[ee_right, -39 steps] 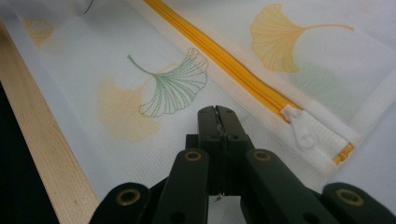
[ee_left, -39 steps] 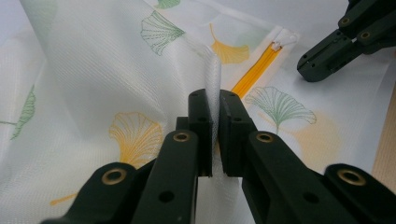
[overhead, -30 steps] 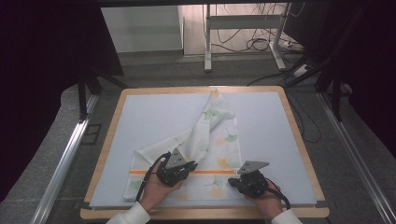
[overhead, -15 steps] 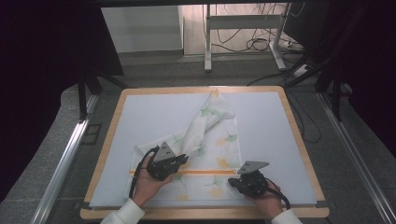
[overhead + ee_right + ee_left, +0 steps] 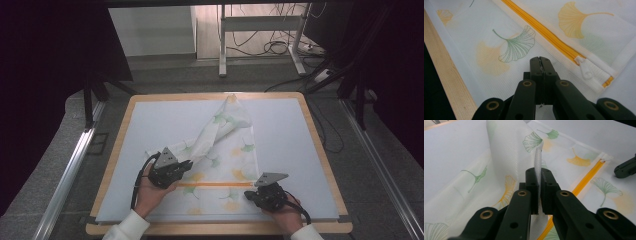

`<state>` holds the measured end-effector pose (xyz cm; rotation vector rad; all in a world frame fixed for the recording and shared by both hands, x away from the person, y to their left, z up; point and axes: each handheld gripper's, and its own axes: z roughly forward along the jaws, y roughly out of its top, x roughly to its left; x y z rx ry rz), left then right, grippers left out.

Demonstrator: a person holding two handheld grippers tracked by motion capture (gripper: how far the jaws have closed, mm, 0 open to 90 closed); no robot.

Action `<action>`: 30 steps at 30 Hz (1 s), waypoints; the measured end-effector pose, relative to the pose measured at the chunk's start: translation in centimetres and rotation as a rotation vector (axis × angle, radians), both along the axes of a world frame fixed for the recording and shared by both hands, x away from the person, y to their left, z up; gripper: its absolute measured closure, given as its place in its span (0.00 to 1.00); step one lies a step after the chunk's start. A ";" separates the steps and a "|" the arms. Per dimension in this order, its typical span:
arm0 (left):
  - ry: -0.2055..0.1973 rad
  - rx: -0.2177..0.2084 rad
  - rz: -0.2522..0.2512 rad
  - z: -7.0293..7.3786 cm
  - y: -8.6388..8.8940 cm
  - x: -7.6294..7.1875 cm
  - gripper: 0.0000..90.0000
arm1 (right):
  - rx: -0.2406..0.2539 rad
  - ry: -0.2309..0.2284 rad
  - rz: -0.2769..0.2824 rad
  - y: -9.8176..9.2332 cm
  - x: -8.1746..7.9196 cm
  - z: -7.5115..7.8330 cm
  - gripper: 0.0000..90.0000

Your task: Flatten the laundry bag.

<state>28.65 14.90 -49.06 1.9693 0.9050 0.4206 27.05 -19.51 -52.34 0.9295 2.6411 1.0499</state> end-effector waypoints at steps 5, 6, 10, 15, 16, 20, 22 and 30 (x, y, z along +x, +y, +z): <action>-0.002 0.010 0.011 -0.2 0.3 0.3 0.96 | 0.001 0.002 0.001 0.0 0.0 0.0 0.99; -0.002 0.010 0.013 -0.2 0.3 0.3 0.96 | 0.000 0.001 0.002 0.0 0.0 0.0 0.99; -0.005 0.005 0.021 -0.1 0.6 0.5 0.96 | -0.001 -0.002 0.003 0.0 0.0 0.0 0.99; -0.003 0.007 0.031 0.0 1.0 1.3 0.96 | 0.004 0.004 0.004 -0.1 0.1 0.0 0.99; -0.001 0.005 0.036 0.0 1.1 1.4 0.96 | 0.005 0.005 0.002 -0.1 0.1 0.0 0.99; -0.001 0.005 0.047 0.0 1.6 1.9 0.96 | 0.006 0.005 0.001 -0.1 0.1 0.0 0.99; -0.002 0.005 0.050 0.1 1.8 2.1 0.96 | 0.009 0.008 0.002 -0.1 0.1 0.0 0.99; -0.012 0.023 0.068 0.1 2.5 3.4 0.96 | 0.014 0.010 0.001 -0.2 0.1 -0.1 0.99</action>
